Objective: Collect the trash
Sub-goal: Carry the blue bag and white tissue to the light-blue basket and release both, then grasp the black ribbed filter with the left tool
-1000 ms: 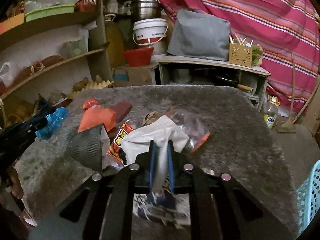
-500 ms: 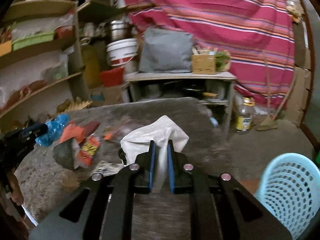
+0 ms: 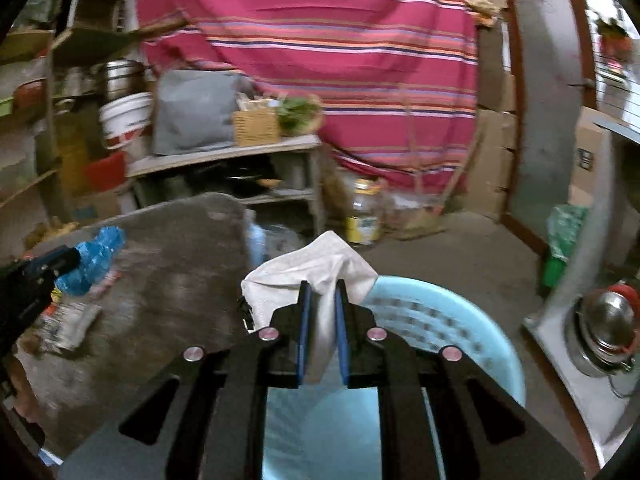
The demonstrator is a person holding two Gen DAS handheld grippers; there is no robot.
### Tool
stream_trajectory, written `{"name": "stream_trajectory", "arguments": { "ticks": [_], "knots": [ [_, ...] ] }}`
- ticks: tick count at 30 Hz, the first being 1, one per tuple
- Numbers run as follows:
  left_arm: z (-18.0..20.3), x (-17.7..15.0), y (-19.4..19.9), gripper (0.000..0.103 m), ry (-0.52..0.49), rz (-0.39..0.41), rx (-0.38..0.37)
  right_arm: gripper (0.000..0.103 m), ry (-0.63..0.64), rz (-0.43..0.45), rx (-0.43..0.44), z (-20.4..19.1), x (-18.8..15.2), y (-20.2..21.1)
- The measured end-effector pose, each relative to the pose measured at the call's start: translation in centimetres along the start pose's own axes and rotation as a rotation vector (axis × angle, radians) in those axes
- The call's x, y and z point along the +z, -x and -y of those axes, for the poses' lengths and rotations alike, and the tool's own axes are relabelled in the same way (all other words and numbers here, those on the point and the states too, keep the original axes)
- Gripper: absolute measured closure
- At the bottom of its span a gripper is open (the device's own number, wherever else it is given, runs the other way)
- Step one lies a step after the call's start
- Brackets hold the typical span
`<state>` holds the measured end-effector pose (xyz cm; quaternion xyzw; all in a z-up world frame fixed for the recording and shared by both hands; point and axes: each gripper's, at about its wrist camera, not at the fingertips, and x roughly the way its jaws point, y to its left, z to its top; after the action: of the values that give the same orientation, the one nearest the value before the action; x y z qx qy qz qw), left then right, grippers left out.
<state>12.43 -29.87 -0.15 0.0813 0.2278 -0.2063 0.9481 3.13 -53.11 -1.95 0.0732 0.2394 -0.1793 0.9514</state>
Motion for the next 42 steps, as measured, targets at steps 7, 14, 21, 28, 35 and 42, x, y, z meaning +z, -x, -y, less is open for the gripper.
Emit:
{"name": "stream_trajectory", "arguments": {
  "ticks": [7,14,21,28,35,42],
  "knots": [
    [7.8,0.9,0.0,0.085,-0.052,0.035,-0.146,0.091,-0.044,-0.007,-0.056,5.2,-1.0,0.6],
    [13.1,0.8,-0.4,0.085,-0.101,0.021,-0.248,0.091,-0.091,-0.011,-0.075,8.2,-1.5,0.5],
    [15.5,0.9,-2.3,0.077,-0.127,-0.019,-0.302,0.091,-0.132,-0.018,-0.076,9.3,-1.8,0.2],
    [14.8,0.6,-3.5,0.046,-0.129,-0.045,-0.270,0.091,-0.132,-0.027,-0.065,8.7,-1.8,0.0],
    [11.0,1.1,-1.9,0.016,-0.094,0.023,-0.146,0.090,-0.107,-0.065,-0.033,6.7,-1.9,-1.4],
    [6.4,1.5,0.3,0.011,-0.048,0.064,-0.065,0.039,-0.098,-0.101,-0.055,4.9,-1.8,-2.6]
  ]
}}
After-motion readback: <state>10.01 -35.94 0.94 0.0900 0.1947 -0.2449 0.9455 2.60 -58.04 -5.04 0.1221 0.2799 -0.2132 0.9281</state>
